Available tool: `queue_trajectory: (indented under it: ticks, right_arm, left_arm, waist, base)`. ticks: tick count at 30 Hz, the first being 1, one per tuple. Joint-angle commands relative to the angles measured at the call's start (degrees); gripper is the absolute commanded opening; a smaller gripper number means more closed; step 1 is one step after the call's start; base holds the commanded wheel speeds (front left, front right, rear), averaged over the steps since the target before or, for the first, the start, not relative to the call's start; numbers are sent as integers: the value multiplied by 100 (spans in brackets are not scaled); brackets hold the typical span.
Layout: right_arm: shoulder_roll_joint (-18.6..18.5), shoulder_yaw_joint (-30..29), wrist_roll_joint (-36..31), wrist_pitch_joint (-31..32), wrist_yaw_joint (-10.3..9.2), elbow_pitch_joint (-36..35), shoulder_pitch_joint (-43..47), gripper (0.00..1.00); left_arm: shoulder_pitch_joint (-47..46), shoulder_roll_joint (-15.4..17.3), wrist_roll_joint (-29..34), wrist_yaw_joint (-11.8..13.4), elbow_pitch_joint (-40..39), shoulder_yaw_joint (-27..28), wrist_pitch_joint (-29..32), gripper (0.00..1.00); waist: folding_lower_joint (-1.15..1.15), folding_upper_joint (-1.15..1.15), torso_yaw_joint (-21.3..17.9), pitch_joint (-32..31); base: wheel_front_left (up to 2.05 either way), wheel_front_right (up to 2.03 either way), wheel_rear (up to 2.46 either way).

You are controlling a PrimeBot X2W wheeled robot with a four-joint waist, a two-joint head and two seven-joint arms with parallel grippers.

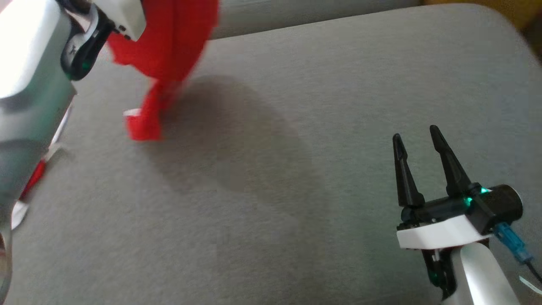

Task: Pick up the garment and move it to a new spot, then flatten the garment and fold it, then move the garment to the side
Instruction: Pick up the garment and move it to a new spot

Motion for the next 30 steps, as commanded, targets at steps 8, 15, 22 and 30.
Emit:
queue_trajectory:
  ticks: [8, 15, 22, 30]
  right_arm:
    - [27, 138, 154, -6, -4, -304, -84, 100]
    - [28, -28, 145, -6, -4, -268, 43, 100]
    - [28, -223, 35, -6, -4, -167, 274, 100]
    - [28, -434, 136, -6, -4, 229, 644, 100]
  left_arm:
    - [-308, 128, -294, 10, -246, -48, -174, 0]
    - [1672, 406, -617, 244, -645, -296, -873, 0]
    - [4011, 119, -1059, 880, -843, -137, -1616, 100]
    - [5757, -649, 358, 1779, -1966, 1743, -1650, 100]
  waist:
    - [1, 0, -614, -92]
    - [1, 0, -335, -102]
    - [1, 0, 229, -253]
    - [1, 0, 973, -821]
  base:
    - [0, 0, 0]
    - [0, 0, 0]
    - [0, 0, 0]
    - [0, 0, 0]
